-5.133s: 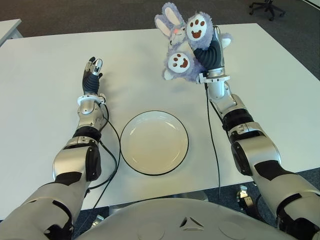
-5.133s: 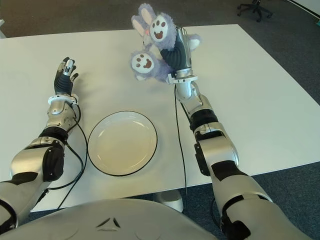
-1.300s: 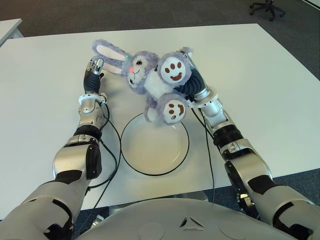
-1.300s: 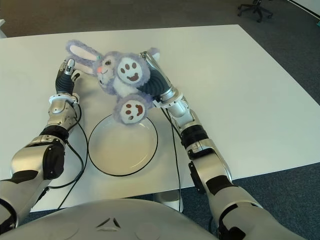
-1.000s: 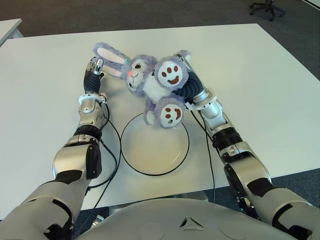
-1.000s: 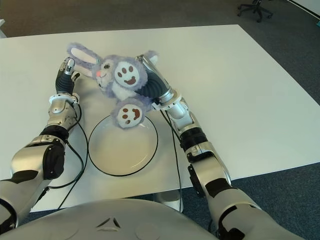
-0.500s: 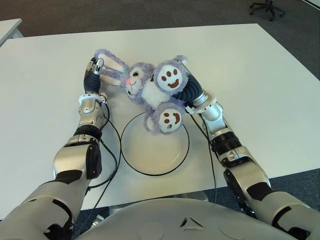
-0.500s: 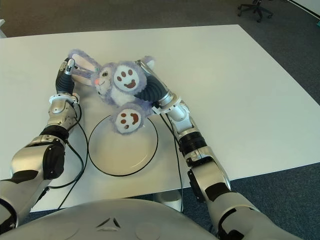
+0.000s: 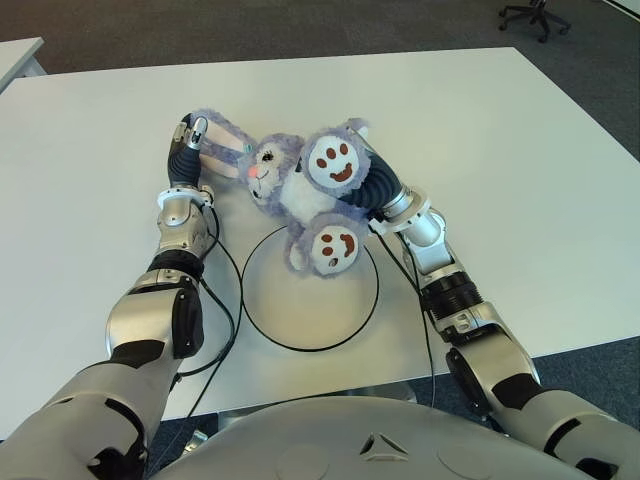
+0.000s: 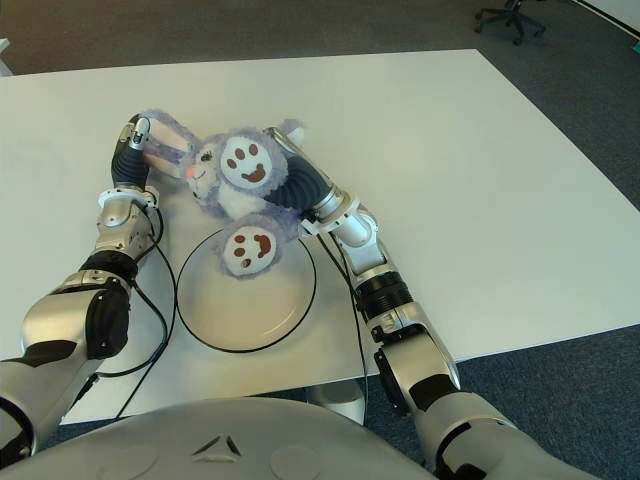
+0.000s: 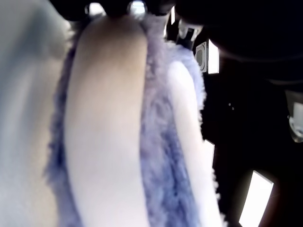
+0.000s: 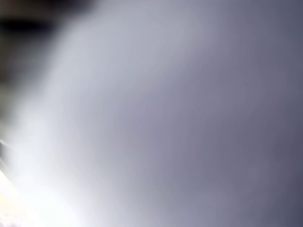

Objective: Put the doll into the plate.

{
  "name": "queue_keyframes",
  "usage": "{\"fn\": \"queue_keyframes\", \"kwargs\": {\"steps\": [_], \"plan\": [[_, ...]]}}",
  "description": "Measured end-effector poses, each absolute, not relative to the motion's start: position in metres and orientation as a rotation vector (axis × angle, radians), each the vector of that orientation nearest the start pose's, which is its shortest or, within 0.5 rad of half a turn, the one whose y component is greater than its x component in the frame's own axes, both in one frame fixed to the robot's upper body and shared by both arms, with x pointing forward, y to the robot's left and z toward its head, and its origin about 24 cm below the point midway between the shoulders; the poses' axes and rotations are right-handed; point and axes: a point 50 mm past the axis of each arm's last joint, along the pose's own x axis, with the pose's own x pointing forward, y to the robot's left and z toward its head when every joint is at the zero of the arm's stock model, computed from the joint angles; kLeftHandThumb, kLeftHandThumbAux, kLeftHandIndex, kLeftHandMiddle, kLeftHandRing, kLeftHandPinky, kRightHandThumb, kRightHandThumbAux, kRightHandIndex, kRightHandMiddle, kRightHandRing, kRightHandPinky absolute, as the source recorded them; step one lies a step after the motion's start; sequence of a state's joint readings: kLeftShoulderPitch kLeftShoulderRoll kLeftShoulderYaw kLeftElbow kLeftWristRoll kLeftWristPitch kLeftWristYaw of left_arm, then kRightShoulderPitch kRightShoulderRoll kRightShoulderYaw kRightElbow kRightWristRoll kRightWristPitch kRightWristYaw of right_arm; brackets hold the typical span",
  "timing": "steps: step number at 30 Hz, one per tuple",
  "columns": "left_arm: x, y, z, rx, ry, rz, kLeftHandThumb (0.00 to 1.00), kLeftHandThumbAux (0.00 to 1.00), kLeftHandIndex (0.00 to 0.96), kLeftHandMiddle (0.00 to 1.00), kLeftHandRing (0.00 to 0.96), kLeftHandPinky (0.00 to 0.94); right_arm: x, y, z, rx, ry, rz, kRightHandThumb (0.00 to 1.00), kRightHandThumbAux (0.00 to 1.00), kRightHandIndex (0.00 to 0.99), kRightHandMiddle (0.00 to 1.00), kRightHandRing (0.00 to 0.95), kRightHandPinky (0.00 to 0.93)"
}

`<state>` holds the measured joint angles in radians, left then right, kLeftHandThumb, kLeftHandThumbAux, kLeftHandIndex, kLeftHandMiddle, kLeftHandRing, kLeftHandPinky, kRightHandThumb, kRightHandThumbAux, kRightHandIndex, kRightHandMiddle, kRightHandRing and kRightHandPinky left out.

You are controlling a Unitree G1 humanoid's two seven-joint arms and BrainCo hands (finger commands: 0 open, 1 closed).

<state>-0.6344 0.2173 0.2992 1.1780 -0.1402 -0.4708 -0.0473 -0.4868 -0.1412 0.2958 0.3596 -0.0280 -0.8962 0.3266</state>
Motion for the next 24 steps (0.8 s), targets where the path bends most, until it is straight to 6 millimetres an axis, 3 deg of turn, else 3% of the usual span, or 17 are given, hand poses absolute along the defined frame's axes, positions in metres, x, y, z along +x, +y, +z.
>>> {"fn": "queue_keyframes", "kwargs": {"steps": [24], "plan": [[0.3376, 0.2301, 0.0219, -0.096, 0.035, 0.231, 0.0, 0.357, 0.0, 0.077, 0.027, 0.0, 0.2724, -0.0583, 0.1438, -0.276, -0.938, 0.763, 0.743, 0.706, 0.439, 0.826, 0.835, 0.851]]}}
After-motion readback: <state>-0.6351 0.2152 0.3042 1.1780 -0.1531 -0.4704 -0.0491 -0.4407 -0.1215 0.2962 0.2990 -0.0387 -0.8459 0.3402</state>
